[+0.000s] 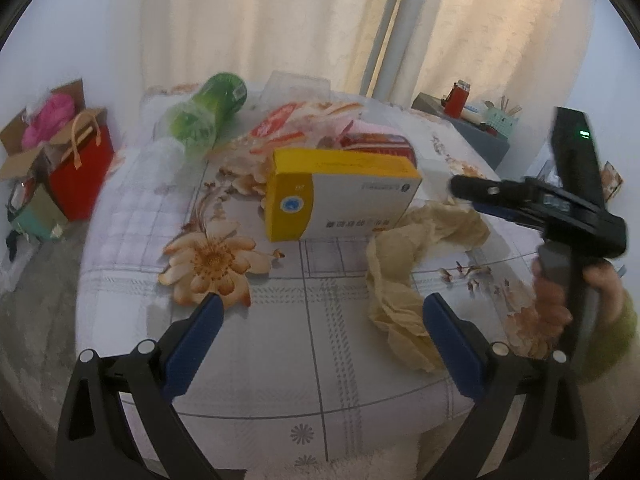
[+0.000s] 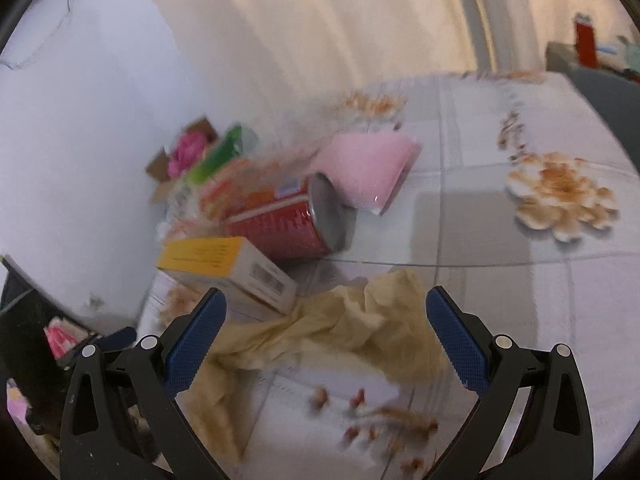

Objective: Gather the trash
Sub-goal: 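Reach the right tool to the crumpled beige paper and close on it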

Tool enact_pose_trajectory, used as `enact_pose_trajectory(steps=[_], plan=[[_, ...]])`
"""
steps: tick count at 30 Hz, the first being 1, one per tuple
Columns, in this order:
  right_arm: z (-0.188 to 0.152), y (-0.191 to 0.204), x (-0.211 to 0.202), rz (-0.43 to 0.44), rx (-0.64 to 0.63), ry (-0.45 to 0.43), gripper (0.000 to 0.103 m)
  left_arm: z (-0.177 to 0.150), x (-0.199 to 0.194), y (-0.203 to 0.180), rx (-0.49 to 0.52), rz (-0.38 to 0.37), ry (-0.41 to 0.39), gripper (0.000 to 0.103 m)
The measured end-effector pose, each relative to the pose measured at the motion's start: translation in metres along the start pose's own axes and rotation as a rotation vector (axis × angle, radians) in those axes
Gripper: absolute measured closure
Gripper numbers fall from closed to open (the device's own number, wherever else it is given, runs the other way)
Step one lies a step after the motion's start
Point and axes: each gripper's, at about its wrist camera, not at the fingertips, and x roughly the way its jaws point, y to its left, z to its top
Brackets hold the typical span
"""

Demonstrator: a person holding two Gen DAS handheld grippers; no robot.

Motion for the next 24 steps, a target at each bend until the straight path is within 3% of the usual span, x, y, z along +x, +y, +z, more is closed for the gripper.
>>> enact_pose_trajectory(steps=[3, 5, 17, 21, 24], plan=[[-0.003, 0.01, 0.014, 0.048, -0.045, 0.074, 0.007, -0.001, 0.006, 0.008, -0.02, 0.005, 0.015, 0.005], [-0.01, 0.025, 0.014, 0.035, -0.117, 0.097, 0.007, -0.002, 0.008, 0.016, -0.039, 0.005, 0.017, 0.005], [-0.048, 0.084, 0.043, -0.215, -0.523, 0.158, 0.007, -0.006, 0.011, 0.047, -0.107, 0.021, 0.022, 0.005], [-0.04, 0.072, 0.049, -0.2, -0.474, 0.182, 0.01, -0.006, 0.006, 0.049, -0.107, 0.031, 0.007, 0.005], [-0.031, 0.059, 0.047, -0.211, -0.403, 0.162, 0.029, -0.005, 0.002, 0.051, -0.104, 0.039, -0.01, 0.005]])
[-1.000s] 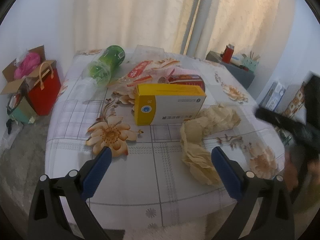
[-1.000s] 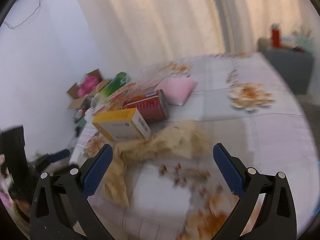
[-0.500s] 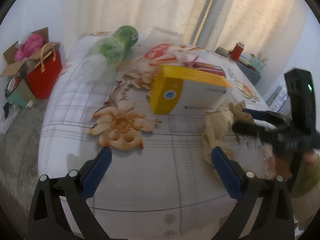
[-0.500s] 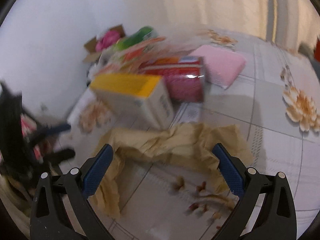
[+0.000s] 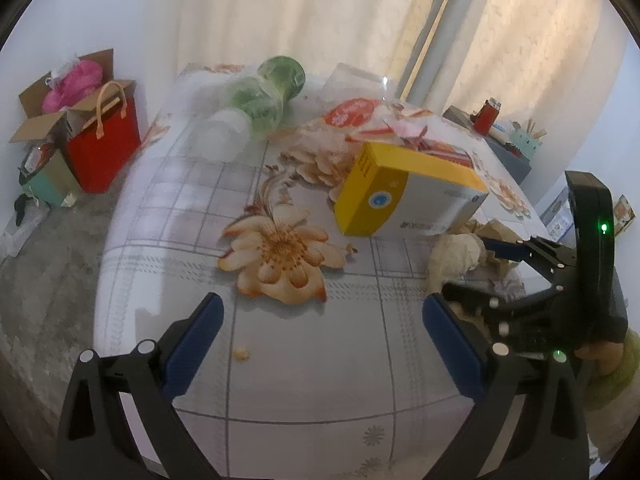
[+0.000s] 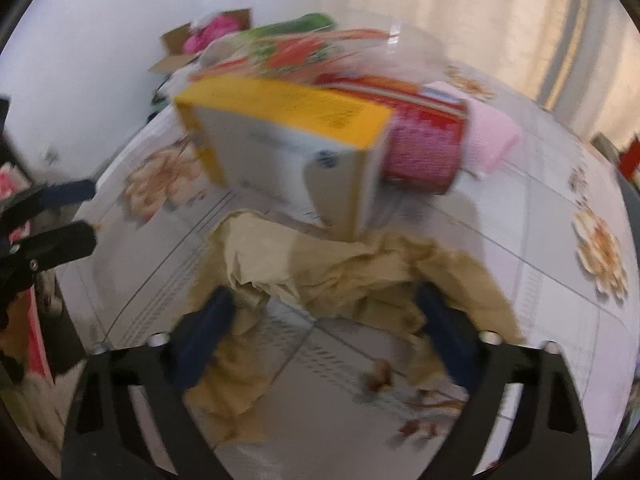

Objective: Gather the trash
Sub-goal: 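Reach the right tool to the crumpled beige paper and close on it, then grasp the yellow medicine box with the left tool while the right tool holds the paper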

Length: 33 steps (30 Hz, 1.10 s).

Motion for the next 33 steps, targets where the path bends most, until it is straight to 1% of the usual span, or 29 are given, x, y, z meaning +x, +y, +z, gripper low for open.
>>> enact_pose_trajectory(steps=[1, 2, 4, 5, 6, 7, 9, 12, 14, 15, 16, 18, 19, 20, 21, 23, 24, 25, 26, 27, 28, 30, 31, 33], plan=[[0.0, -0.004, -0.001, -0.01, 0.015, -0.004, 0.036, 0.001, -0.001, 0.0, 0.001, 0.002, -0.005, 0.005], [0.0, -0.01, -0.003, -0.02, 0.034, -0.01, 0.039, 0.002, -0.002, 0.001, 0.003, 0.004, -0.01, 0.005], [0.0, -0.019, -0.003, -0.039, 0.05, -0.021, 0.055, 0.004, -0.002, 0.0, 0.008, 0.006, -0.013, 0.005], [0.0, -0.024, -0.004, -0.055, 0.061, -0.027, 0.061, 0.006, -0.002, -0.001, 0.012, 0.006, -0.016, 0.005], [-0.002, -0.031, -0.008, -0.067, 0.075, -0.033, 0.076, 0.007, -0.002, -0.004, 0.017, 0.007, -0.02, 0.005], [-0.002, -0.039, -0.01, -0.083, 0.097, -0.037, 0.086, 0.008, -0.003, -0.004, 0.021, 0.007, -0.024, 0.005], [-0.005, -0.046, -0.013, -0.085, 0.134, -0.045, 0.092, 0.013, -0.006, -0.009, 0.038, 0.007, -0.043, 0.005], [-0.008, -0.062, -0.016, -0.086, 0.193, -0.062, 0.096, 0.019, -0.01, -0.017, 0.071, 0.011, -0.081, 0.005], [-0.006, -0.07, -0.02, -0.081, 0.229, -0.08, 0.096, 0.024, -0.014, -0.024, 0.108, 0.016, -0.111, 0.006], [-0.008, -0.074, -0.023, -0.076, 0.247, -0.092, 0.096, 0.025, -0.015, -0.027, 0.126, 0.018, -0.124, 0.006], [-0.014, -0.071, -0.03, -0.073, 0.265, -0.103, 0.096, 0.028, -0.017, -0.033, 0.165, 0.018, -0.143, 0.011], [-0.016, -0.074, -0.031, -0.061, 0.291, -0.118, 0.096, 0.033, -0.019, -0.045, 0.253, 0.014, -0.166, 0.016], [-0.02, -0.081, -0.035, -0.054, 0.307, -0.126, 0.096, 0.035, -0.019, -0.054, 0.322, 0.013, -0.183, 0.02], [-0.026, -0.072, -0.038, -0.049, 0.317, -0.133, 0.096, 0.037, -0.018, -0.064, 0.399, 0.016, -0.202, 0.022], [-0.029, -0.075, -0.04, -0.042, 0.327, -0.139, 0.096, 0.038, -0.017, -0.071, 0.454, 0.02, -0.215, 0.026], [-0.029, -0.086, -0.043, -0.021, 0.351, -0.154, 0.096, 0.04, -0.009, -0.09, 0.629, 0.038, -0.237, 0.032], [-0.03, -0.08, -0.041, -0.013, 0.358, -0.159, 0.096, 0.041, -0.004, -0.096, 0.686, 0.049, -0.237, 0.039], [-0.039, -0.061, -0.044, -0.008, 0.362, -0.163, 0.096, 0.042, 0.005, -0.105, 0.769, 0.071, -0.231, 0.044], [-0.039, -0.062, -0.047, -0.001, 0.367, -0.169, 0.096, 0.042, 0.015, -0.112, 0.852, 0.095, -0.22, 0.045], [-0.044, -0.057, -0.051, 0.001, 0.369, -0.174, 0.096, 0.041, 0.021, -0.116, 0.894, 0.104, -0.214, 0.048], [-0.047, -0.053, -0.055, 0.004, 0.371, -0.179, 0.096, 0.043, 0.029, -0.119, 0.94, 0.112, -0.202, 0.048], [-0.05, -0.053, -0.057, 0.017, 0.381, -0.189, 0.096, 0.047, 0.045, -0.124, 0.999, 0.133, -0.175, 0.048], [-0.052, -0.052, -0.059, 0.021, 0.384, -0.192, 0.096, 0.051, 0.052, -0.124, 1.015, 0.131, -0.152, 0.048], [-0.056, -0.052, -0.06, 0.032, 0.393, -0.199, 0.096, 0.058, 0.063, -0.126, 1.019, 0.126, -0.099, 0.048]])
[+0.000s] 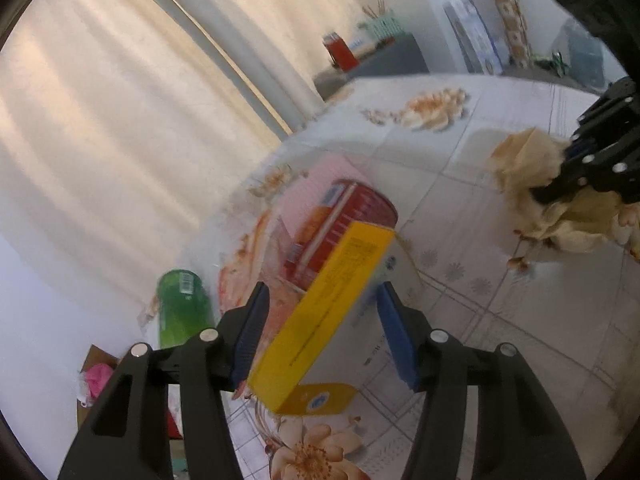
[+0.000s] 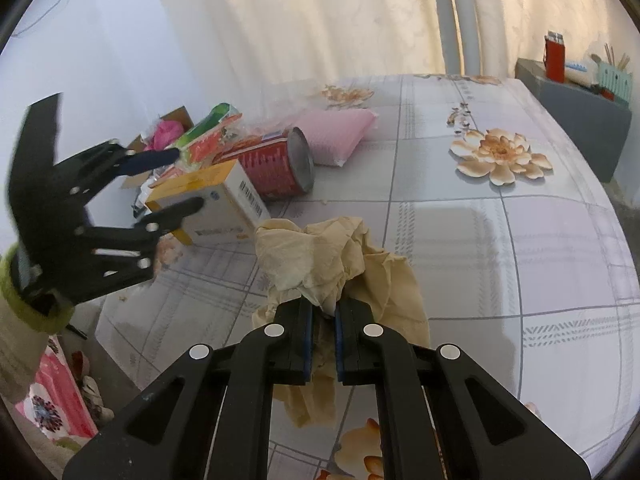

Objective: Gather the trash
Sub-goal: 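Grasp the yellow medicine box with the left tool while the right tool holds the paper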

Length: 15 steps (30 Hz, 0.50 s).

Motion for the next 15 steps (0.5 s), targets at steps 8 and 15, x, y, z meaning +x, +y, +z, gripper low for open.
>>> enact_pose_trajectory(steps=[8, 15], plan=[[-0.007, -0.008, 0.007, 0.02, 0.025, 0.016, 0.096, 0.004, -0.006, -0.014, 0.043, -0.041, 0.045, 0.048], [-0.01, -0.007, 0.003, 0.022, 0.035, 0.013, 0.096, -0.001, -0.023, -0.049, 0.135, -0.007, 0.018, 0.048]])
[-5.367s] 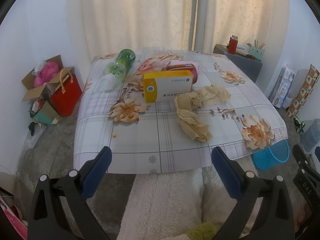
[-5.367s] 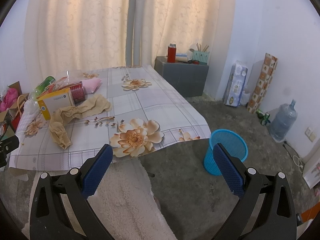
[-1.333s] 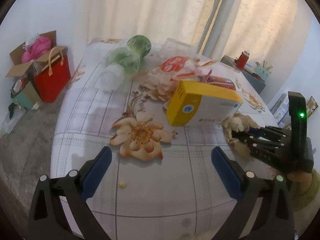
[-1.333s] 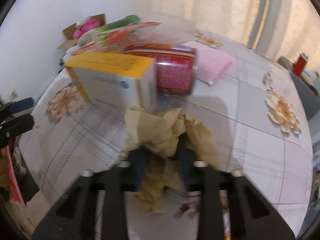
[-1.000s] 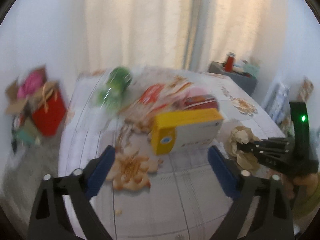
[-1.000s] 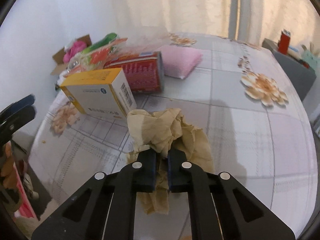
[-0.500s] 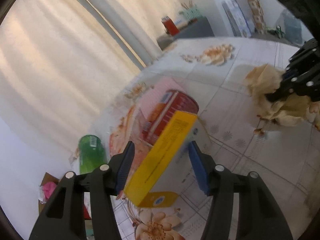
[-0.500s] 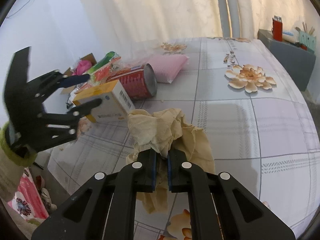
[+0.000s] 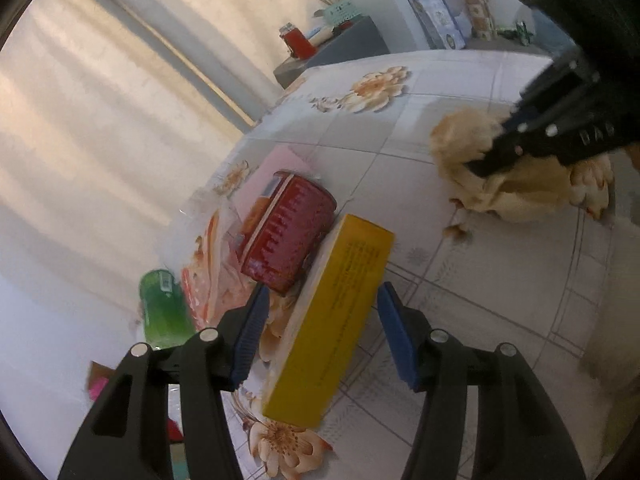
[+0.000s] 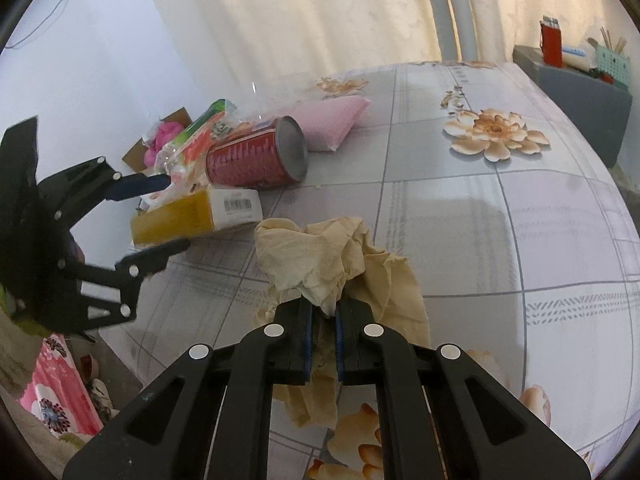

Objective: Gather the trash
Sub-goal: 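Grasp the yellow medicine box with the left tool while the right tool holds the paper, then carry the paper and box toward the blue wastebasket with both tools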

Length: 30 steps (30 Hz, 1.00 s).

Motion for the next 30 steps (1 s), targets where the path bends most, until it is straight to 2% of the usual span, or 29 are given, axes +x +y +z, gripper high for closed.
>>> enact_pose_trajectory(steps=[2, 5, 10, 12, 14, 15, 25, 30], plan=[[0.001, 0.001, -0.001, 0.001, 0.004, -0.001, 0.096, -0.001, 0.005, -0.01, 0.034, 0.07, 0.012, 0.048], [0.0, 0.002, -0.003, 0.001, 0.012, -0.006, 0.096, -0.004, 0.013, -0.027, 0.093, 0.108, 0.028, 0.048], [-0.003, 0.005, -0.01, -0.003, 0.017, -0.022, 0.096, -0.009, 0.026, -0.062, 0.266, 0.267, 0.023, 0.047], [-0.004, 0.004, -0.011, -0.004, 0.02, -0.025, 0.096, -0.01, 0.03, -0.072, 0.309, 0.323, 0.016, 0.051], [-0.006, 0.003, -0.014, -0.007, 0.025, -0.029, 0.096, -0.009, 0.031, -0.075, 0.314, 0.332, 0.018, 0.06], [-0.008, 0.003, -0.016, -0.009, 0.029, -0.033, 0.096, -0.009, 0.031, -0.076, 0.313, 0.332, 0.018, 0.071], [-0.018, -0.006, -0.047, -0.023, 0.076, -0.088, 0.096, -0.001, 0.001, -0.058, 0.238, 0.362, -0.048, 0.073], [-0.022, -0.011, -0.064, -0.023, 0.098, -0.124, 0.096, 0.015, -0.027, -0.052, 0.181, 0.342, -0.09, 0.073]])
